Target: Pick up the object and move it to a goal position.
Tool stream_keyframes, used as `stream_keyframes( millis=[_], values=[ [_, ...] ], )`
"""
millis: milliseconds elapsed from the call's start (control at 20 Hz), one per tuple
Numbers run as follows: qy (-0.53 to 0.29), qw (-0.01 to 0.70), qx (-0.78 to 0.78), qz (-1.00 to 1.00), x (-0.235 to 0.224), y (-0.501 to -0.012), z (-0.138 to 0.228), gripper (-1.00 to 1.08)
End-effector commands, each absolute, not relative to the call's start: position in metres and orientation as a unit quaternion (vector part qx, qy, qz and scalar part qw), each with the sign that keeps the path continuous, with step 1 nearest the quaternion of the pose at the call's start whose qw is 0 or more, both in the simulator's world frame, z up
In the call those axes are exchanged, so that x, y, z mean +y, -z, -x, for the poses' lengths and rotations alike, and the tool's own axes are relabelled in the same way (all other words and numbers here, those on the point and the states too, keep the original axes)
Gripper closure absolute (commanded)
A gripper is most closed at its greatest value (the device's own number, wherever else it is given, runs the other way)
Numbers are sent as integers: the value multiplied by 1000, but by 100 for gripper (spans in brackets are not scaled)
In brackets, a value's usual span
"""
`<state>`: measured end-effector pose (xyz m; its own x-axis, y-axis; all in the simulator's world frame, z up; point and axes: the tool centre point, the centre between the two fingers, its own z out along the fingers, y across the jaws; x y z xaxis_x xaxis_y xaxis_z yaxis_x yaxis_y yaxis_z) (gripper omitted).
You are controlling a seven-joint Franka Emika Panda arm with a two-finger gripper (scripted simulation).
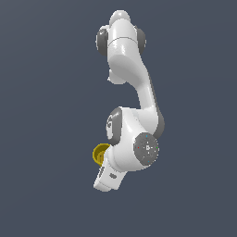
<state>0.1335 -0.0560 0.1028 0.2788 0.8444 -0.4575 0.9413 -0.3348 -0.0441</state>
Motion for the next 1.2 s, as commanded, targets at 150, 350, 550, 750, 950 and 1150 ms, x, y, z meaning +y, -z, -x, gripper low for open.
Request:
stream_keyframes(
  millis=[150,350,550,750,950,1150],
  values=[
    [221,120,586,-770,-60,-98,-135,-20],
    [226,121,593,-763,-61,-97,-136,-20],
    [226,120,592,-764,-61,-97,-136,-20],
    [226,120,593,-764,-64,-92,-135,-20],
    [227,120,593,-763,-69,-81,-132,-20],
    [227,120,594,-763,-74,-74,-129,-20]
  ],
)
